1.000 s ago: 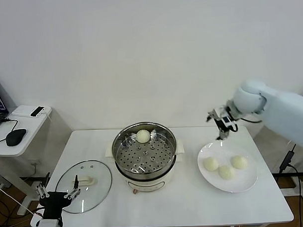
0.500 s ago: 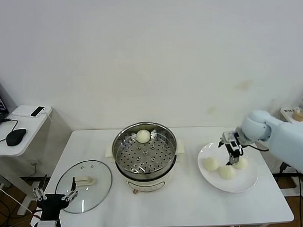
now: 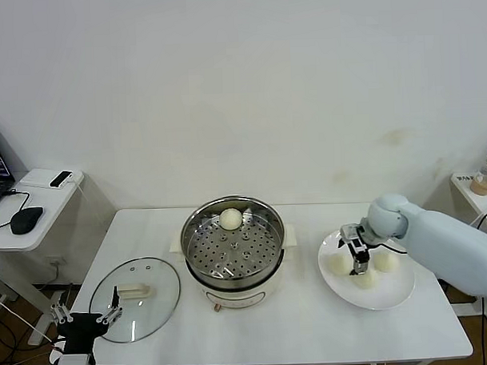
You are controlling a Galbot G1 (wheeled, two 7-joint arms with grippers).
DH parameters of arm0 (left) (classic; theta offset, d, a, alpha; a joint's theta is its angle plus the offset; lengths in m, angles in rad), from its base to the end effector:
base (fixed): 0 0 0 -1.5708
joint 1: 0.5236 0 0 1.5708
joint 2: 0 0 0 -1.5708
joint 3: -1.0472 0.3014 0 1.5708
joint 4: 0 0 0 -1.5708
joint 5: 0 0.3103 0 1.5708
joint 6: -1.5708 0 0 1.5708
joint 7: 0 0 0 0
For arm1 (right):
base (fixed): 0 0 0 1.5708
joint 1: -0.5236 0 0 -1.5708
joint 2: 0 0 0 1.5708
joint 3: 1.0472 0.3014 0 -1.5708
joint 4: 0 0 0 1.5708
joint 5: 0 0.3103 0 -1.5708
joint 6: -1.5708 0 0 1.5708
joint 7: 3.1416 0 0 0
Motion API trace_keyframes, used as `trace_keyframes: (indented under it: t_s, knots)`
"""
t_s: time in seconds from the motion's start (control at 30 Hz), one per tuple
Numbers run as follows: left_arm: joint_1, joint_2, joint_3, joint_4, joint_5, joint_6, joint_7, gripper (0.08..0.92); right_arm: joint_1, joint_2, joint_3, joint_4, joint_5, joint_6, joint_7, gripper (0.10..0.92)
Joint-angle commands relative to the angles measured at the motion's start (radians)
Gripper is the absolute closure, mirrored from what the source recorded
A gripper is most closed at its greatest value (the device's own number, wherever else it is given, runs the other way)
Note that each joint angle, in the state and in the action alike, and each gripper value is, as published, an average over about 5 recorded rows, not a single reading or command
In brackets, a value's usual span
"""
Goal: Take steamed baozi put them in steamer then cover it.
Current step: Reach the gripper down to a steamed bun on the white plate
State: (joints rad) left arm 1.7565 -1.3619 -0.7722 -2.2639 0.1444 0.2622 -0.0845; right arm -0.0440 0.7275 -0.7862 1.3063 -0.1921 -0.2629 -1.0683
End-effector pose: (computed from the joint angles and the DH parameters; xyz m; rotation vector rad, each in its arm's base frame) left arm 0.1178 0.0788 -0.2180 0.2878 -2.8187 -0.6707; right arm 0.4383 -0.0933 -0.1878 1.2721 -1.3361 1.4586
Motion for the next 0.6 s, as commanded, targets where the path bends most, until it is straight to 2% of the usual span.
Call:
trace_keyframes:
  t_s: [0.03,0.33,0.6]
  knots:
    - [-0.002,0.000,0.000,0.005,0.000,-0.001,0.000,0.177,-0.033,0.074,0.018,-0.086,-0.069,0.005,0.009,0.203]
    - [-0.003,0.000,0.003,0.005,0.001,-0.001,0.001,0.177,-0.034,0.095,0.011,-0.110,-0.081,0.001,0.013,0.235]
    - [-0.004,-0.001,0.003,0.005,0.001,-0.001,0.000,0.177,-0.036,0.095,0.012,-0.112,-0.080,-0.003,0.014,0.328]
